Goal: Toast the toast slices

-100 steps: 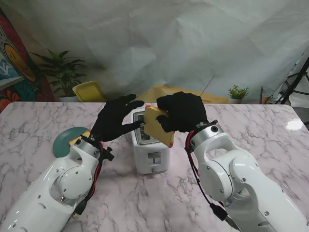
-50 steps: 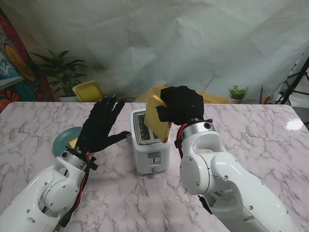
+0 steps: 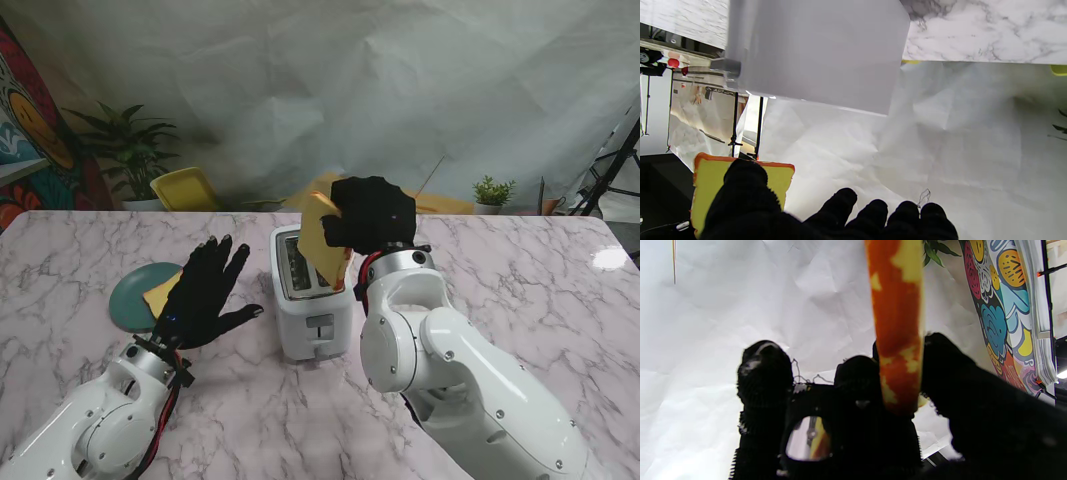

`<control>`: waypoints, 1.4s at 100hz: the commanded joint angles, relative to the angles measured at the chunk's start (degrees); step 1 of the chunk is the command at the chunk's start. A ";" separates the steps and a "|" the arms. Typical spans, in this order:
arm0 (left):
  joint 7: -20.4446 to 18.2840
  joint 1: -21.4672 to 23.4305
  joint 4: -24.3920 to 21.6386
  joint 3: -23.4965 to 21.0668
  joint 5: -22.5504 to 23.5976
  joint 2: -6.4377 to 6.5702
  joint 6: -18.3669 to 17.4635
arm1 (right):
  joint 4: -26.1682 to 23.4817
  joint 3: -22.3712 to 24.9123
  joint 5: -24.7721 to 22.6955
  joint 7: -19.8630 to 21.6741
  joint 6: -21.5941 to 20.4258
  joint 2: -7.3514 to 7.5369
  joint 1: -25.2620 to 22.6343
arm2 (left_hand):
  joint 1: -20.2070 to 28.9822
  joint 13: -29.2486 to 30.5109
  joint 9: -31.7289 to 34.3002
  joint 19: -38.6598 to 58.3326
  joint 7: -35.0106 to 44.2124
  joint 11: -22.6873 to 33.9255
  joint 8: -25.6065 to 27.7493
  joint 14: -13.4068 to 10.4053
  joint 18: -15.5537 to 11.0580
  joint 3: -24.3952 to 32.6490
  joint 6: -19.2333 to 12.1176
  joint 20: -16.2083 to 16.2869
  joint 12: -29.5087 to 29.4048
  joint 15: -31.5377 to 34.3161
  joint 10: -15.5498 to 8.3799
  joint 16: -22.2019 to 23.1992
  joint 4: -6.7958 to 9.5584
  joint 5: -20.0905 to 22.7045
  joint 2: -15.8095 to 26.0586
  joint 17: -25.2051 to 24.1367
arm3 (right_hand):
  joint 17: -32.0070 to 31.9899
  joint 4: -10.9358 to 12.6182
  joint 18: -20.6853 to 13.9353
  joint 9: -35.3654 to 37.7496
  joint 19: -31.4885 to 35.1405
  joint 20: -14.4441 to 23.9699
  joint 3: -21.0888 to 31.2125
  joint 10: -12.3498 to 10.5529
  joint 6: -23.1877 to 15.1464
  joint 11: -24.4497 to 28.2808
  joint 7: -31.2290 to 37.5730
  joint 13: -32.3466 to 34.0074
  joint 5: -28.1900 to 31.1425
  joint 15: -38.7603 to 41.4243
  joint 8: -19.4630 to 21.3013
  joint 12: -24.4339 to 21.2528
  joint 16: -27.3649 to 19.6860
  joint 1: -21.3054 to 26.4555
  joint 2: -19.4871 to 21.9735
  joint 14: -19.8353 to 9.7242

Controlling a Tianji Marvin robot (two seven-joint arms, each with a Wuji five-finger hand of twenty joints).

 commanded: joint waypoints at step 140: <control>-38.83 -6.25 -11.93 -17.54 -24.31 5.03 -13.60 | 14.11 -6.55 6.99 -7.81 3.61 -3.84 7.53 | -2.72 0.02 -0.98 -1.10 0.32 0.21 8.11 -7.56 -8.38 -0.26 -4.81 -2.15 3.43 -0.59 -9.02 -0.58 0.20 -1.38 0.34 1.06 | 3.62 9.04 -3.68 5.25 4.37 -1.59 -10.57 7.13 8.37 6.60 4.65 0.31 6.27 1.22 -2.21 -1.98 -0.54 5.39 8.52 -9.34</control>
